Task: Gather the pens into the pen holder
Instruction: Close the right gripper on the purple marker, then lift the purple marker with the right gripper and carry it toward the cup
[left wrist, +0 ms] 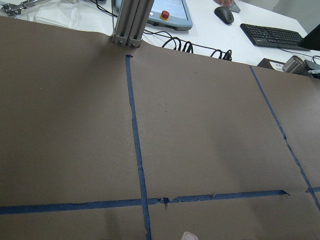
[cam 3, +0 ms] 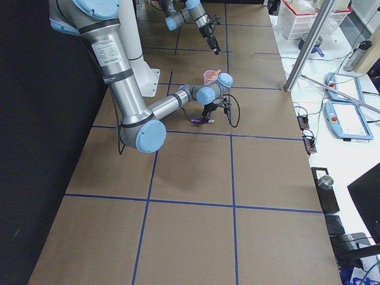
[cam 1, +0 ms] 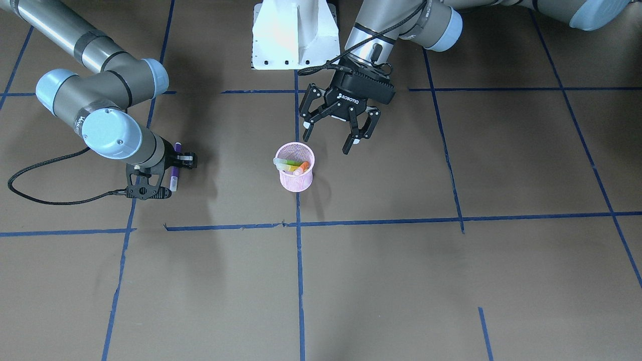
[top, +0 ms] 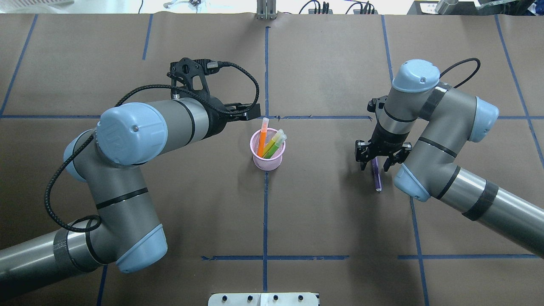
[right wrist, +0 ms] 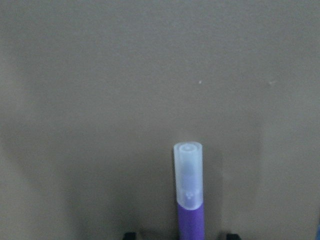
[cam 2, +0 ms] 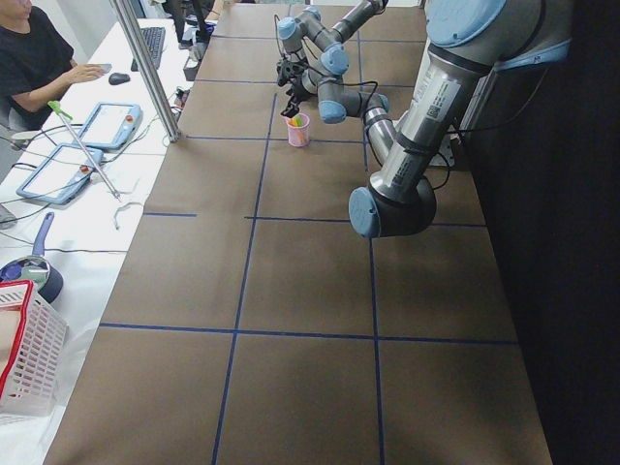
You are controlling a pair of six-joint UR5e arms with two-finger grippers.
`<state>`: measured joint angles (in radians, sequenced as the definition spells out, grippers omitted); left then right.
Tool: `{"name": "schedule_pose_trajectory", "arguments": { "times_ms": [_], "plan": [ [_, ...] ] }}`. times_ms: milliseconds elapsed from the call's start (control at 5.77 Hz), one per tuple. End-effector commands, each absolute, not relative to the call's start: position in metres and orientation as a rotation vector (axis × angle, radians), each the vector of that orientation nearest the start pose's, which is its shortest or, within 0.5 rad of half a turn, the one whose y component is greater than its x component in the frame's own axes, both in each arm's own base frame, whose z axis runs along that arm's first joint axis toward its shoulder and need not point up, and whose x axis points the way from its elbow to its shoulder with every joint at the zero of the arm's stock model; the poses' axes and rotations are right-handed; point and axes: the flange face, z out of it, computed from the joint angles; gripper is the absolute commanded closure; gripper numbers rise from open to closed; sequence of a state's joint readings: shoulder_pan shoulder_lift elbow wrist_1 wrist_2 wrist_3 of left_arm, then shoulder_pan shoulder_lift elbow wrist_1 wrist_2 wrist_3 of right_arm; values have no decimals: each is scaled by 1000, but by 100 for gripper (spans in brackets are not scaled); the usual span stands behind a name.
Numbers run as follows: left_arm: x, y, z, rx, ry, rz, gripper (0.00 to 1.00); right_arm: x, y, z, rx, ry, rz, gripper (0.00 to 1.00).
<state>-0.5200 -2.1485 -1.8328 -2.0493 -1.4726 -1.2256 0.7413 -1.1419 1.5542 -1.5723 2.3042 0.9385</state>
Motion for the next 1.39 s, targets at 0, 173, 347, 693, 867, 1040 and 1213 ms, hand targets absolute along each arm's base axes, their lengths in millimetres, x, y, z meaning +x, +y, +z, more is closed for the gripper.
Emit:
{"name": "schedule_pose_trajectory", "arguments": {
  "times_ms": [0,173,347,693,867,1040,1213],
  "plan": [
    [462,-430,155,629,1163,-213,10,-439,-492,424,-311,-758,-53,68],
    [463,-430,156,628,1161,-213,10,-438,-492,427,-313,-754,-52,72],
    [462,-430,155,629,1163,-213,10,-439,-493,424,-313,-756,-48,92],
    [462,-430,155,630,1162,-212,10,-436,-495,407,-286,-783,-68,100],
    [462,-429,155,629,1166,-212,10,-426,-487,342,-153,-863,-99,100],
    [457,-429,151,637,1177,-214,10,-423,-463,280,68,-874,-123,100],
    [452,-424,166,631,1165,-212,10,-426,-449,223,194,-915,-121,100]
  ]
}}
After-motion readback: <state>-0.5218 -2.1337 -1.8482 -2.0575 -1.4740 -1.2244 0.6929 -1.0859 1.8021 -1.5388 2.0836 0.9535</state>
